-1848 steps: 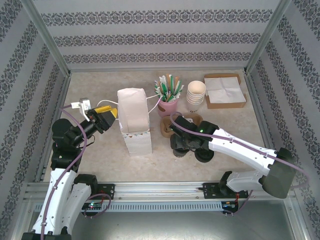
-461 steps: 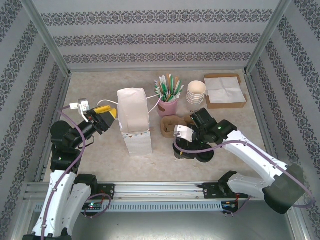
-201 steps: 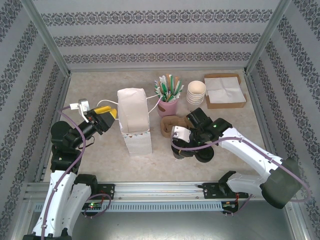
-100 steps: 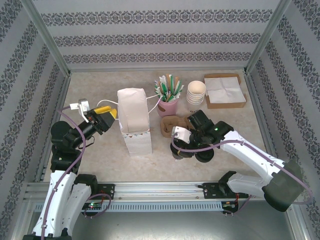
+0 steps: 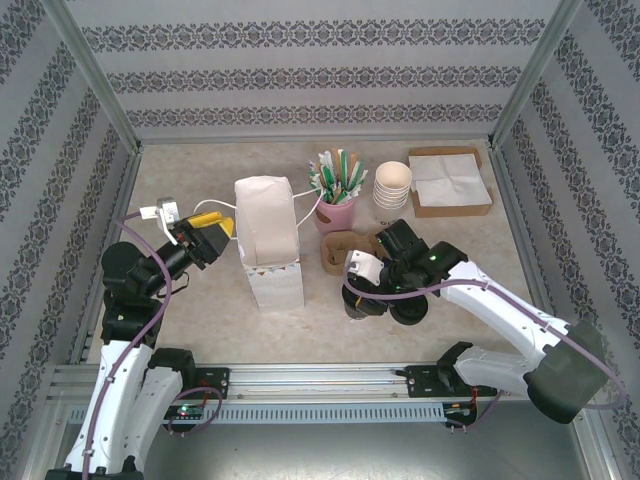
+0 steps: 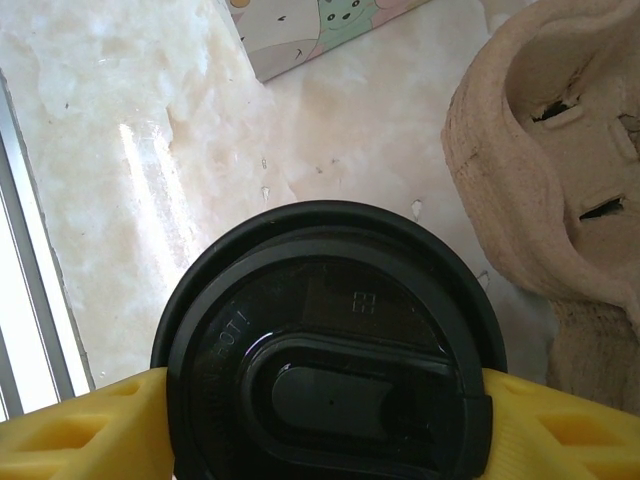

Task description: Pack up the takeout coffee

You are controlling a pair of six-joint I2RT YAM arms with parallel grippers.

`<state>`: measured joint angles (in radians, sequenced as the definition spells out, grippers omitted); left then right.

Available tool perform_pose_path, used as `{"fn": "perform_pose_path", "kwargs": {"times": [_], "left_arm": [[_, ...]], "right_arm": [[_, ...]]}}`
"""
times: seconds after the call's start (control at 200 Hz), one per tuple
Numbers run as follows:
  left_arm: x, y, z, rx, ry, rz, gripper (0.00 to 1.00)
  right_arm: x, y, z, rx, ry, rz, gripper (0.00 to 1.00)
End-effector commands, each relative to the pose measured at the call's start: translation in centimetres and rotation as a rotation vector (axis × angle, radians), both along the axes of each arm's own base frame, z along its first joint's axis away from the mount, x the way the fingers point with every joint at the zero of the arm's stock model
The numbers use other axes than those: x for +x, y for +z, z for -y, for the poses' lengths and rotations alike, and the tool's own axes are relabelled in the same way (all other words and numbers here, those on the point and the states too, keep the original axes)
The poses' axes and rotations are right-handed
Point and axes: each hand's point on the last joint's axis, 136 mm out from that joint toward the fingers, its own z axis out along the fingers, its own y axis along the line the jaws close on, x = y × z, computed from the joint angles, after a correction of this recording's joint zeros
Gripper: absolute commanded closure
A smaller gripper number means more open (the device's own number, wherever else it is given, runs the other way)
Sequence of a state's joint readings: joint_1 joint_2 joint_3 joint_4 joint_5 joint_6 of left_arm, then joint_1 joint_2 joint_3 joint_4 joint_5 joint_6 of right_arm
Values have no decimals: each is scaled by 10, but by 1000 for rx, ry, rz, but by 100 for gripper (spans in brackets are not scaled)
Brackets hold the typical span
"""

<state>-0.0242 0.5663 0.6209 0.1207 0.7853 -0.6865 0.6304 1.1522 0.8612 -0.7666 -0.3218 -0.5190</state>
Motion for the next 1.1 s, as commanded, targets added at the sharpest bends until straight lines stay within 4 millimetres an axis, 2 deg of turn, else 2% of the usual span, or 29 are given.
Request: {"fn": "perform_pose_path", "kwargs": {"times": [0.0, 0.335, 0.42, 0.659, 0.799, 0.934, 1.094], "left_arm": [[-2, 9, 1, -1, -9, 52, 37], [0, 8, 1, 6, -5, 45, 37], [0, 7, 0, 5, -3, 43, 37], [0, 8, 0, 6, -3, 45, 37], [0, 8, 0, 9, -2, 48, 37], [-2, 10, 0, 7, -1, 56, 37], [-4, 11, 1, 10, -10, 63, 37]], "right_arm": [[-7, -18, 23, -119, -42, -54, 29], [5, 17, 13, -23, -48, 27, 22], [4, 22, 11, -8, -48, 29, 16], [4, 28, 9, 12, -30, 35, 11], [11, 50, 8, 20, 40, 149, 14], [34, 72, 17, -42, 117, 342, 23], [56, 97, 15, -6, 199, 411, 30]]}}
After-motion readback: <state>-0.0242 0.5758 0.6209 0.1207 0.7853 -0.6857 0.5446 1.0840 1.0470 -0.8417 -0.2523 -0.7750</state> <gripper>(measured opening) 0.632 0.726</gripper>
